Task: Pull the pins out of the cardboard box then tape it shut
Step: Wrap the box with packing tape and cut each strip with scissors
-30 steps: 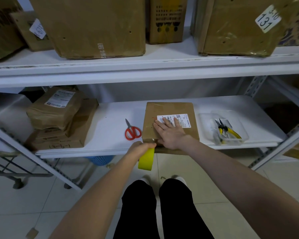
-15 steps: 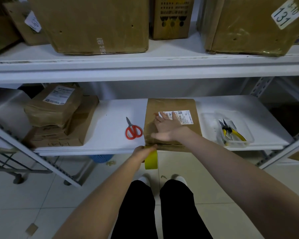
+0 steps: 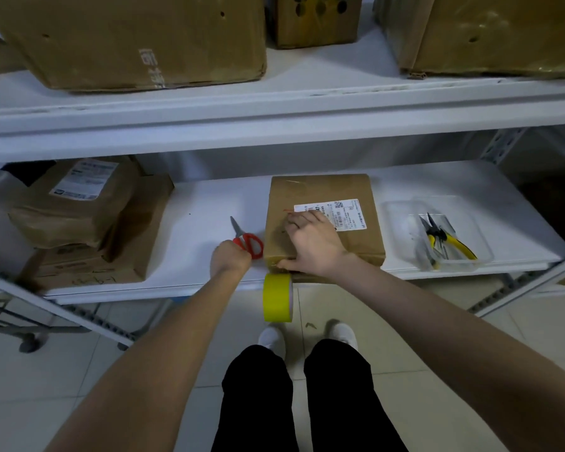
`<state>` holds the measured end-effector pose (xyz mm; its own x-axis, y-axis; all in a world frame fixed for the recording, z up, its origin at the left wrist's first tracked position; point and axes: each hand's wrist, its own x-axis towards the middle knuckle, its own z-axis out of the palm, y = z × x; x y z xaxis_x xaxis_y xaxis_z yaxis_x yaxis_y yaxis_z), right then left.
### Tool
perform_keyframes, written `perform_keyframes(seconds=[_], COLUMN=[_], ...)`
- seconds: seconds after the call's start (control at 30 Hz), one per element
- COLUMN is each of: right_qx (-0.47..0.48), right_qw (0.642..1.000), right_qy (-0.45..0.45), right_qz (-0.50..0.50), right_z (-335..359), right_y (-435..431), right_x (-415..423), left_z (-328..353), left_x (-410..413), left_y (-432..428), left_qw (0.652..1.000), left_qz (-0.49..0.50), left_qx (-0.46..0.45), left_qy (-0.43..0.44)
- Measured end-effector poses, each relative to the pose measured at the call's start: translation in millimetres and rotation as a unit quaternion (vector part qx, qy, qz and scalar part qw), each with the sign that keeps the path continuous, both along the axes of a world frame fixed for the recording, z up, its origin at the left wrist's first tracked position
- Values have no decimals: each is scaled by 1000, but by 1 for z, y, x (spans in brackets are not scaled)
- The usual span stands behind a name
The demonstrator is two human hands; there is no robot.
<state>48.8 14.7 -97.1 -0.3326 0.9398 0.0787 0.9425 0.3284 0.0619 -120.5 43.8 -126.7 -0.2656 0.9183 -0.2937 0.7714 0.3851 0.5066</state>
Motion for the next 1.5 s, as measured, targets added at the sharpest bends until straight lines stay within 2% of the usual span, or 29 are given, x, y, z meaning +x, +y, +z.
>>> perform_keyframes(seconds=[0.33, 0.53, 0.63, 0.7, 0.77, 0.8, 0.87, 0.93, 1.0, 1.03, 1.07, 1.1, 1.17, 1.3, 1.4, 1.5], right_qx=[18, 27, 16, -4, 2, 24, 19, -105, -269, -322, -353, -369, -387, -368, -316, -265], right_qw=[999, 999, 999, 997, 986, 972, 919, 855, 759, 707, 673, 658, 665, 729, 736, 743], right_qy=[47, 37, 32, 78, 164, 229, 382, 489, 577, 616, 641, 649, 632, 574, 597, 613], right_qz=[12, 2, 2, -14, -32, -43, -93, -136, -138, -126, -113, -103, -92, -68, -32, -40], right_z=[-8, -9, -2, 7, 17, 24, 33, 41, 47, 50, 53, 54, 56, 57, 55, 53], right_y=[8, 4, -2, -7, -13, -18, -22, -24, -30, -37, -44, -48, -57, -68, -73, -77], right_x=[8, 6, 5, 3, -1, -6, -17, -24, -28, -28, -27, -23, -17, -6, 0, 11], left_z=[-32, -30, -19, -6, 11, 21, 37, 49, 56, 60, 63, 65, 68, 66, 63, 57], left_x=[13, 1, -8, -12, -13, -12, -7, 0, 5, 5, 6, 7, 8, 10, 15, 15], left_y=[26, 26, 15, 7, -5, -14, -33, -53, -71, -81, -91, -96, -107, -118, -120, -120], left_qw=[992, 995, 999, 998, 995, 992, 981, 966, 953, 948, 944, 941, 939, 929, 913, 914], left_qz=[-16, -27, 24, 45, 51, 47, 28, 2, -31, -48, -67, -87, -131, -200, -242, -219], left_qx=[-71, -75, -47, -13, 32, 59, 109, 139, 150, 157, 163, 164, 155, 150, 157, 141], left_qy=[104, 64, -10, -48, -77, -97, -156, -217, -261, -272, -279, -282, -277, -273, -290, -310])
